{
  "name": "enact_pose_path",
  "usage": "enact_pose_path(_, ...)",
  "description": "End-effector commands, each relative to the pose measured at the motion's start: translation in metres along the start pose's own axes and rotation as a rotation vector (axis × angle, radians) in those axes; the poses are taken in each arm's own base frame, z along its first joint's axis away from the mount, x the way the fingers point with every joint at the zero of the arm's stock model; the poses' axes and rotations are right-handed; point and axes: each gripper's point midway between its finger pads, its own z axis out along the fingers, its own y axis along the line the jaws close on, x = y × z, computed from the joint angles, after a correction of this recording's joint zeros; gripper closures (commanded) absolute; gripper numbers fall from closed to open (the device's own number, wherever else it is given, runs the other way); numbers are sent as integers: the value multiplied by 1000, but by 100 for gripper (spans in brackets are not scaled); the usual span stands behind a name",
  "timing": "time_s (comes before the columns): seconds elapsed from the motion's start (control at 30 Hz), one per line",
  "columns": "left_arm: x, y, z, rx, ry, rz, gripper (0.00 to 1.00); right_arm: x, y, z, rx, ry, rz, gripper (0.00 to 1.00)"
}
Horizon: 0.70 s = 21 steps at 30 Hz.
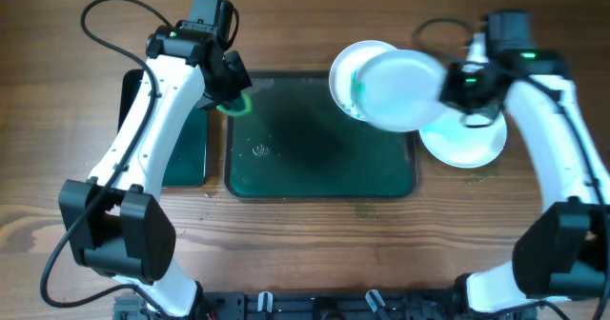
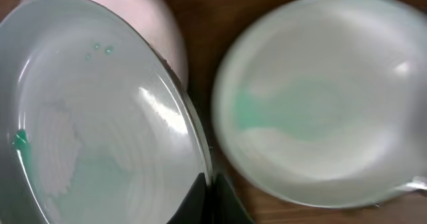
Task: Clean dirty plates on tray and stack at the side
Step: 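Lift the scrubbed plate with right gripper and stack it on the side plate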
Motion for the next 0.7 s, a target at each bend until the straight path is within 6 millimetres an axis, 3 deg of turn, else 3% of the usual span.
enact_pose_path(0.0,-1,-4,-3,14,-3,19,96,-11,-59,-15,78,-42,136,96)
enact_pose_path(0.13,-1,-4,-3,14,-3,18,96,-1,-126,-13,257,-38,286,96)
enact_pose_path(0.2,-1,-4,-3,14,-3,19,96,7,-144,-10,311,-34,353,96)
enact_pose_path(0.53,-1,-4,-3,14,-3,19,96,22,-152,17,296,-19,343,95)
enact_pose_path(0.57,-1,-4,-3,14,-3,19,96,22,-150,18,284,-12,322,91)
enact_pose_path(0.67,-1,-4,-3,14,-3,19,96,23,-143,19,242,4,281,66)
